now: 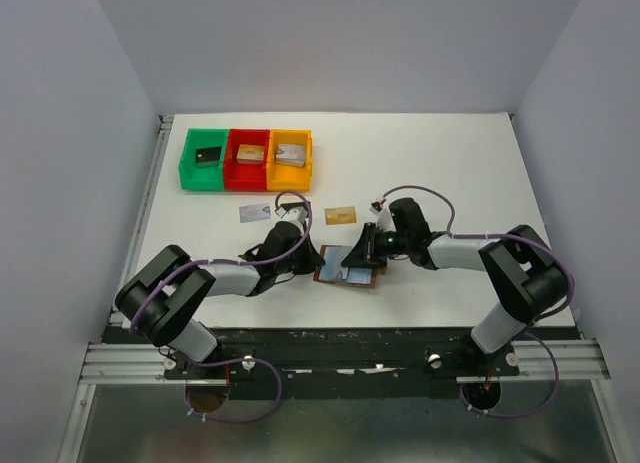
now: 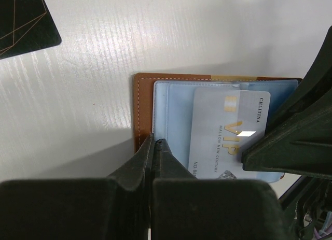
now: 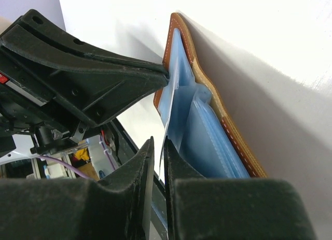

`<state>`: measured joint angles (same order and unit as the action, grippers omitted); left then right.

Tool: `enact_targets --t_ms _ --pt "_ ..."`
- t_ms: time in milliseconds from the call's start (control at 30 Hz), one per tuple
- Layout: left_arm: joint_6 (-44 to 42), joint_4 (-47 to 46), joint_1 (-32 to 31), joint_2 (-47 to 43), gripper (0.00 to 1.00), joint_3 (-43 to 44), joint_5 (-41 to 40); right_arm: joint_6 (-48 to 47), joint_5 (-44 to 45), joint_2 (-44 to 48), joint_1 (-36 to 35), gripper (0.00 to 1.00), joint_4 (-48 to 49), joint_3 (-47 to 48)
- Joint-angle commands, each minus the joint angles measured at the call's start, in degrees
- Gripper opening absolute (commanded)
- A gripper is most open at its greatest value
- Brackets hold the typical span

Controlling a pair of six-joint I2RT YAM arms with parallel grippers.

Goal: Take the credit cards out of the card holder
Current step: Remove the credit card from the card holder.

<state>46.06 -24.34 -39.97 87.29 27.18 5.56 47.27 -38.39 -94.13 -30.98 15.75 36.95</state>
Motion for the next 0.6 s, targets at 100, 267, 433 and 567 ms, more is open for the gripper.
enact_targets --t_ms 100,267,433,567 --pt "-0.18 5.7 -0.11 1.84 0.0 -2.31 -1.43 -1.74 0.69 2.46 0.66 0.18 -1.33 -1.26" --pt "-0.01 6.06 -0.11 1.92 0.0 -2.13 -1.69 -2.09 0.86 3.07 0.92 0.17 -1.86 -1.44" --pt "0.08 6.06 -0.03 1.75 0.0 -2.31 -1.78 -2.35 1.04 3.6 1.1 0.15 -2.39 -1.44" --pt "0.08 6.06 -0.11 1.75 0.0 -2.39 -1.78 -2.53 1.04 3.6 1.19 0.14 -2.48 -1.53"
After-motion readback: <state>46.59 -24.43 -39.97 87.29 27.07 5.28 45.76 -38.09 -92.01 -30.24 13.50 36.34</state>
